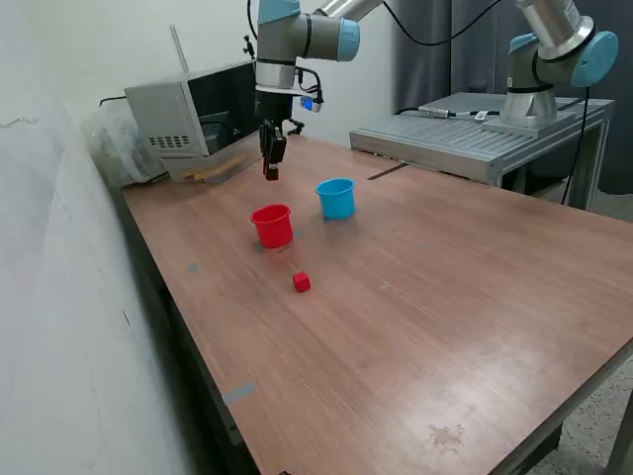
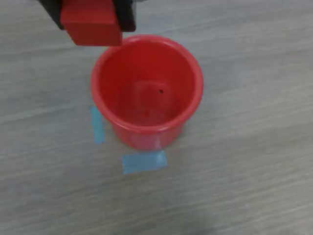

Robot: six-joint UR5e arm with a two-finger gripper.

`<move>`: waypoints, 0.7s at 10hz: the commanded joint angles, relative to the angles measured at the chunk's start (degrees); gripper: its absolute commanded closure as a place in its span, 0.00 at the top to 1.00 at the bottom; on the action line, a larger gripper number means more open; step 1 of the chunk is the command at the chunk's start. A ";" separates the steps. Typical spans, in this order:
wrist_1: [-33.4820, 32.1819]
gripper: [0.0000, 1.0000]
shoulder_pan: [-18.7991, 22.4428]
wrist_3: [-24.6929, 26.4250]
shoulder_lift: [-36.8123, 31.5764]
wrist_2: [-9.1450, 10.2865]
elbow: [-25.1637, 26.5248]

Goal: Place red objects in the red bin, and blue objects in the blue bin.

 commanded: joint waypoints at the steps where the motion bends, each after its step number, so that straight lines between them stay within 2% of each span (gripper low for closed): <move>1: -0.11 0.00 -0.44 -0.03 1.37 -0.05 0.20; 7: -0.46 0.00 -0.62 -0.03 2.43 -0.40 -0.41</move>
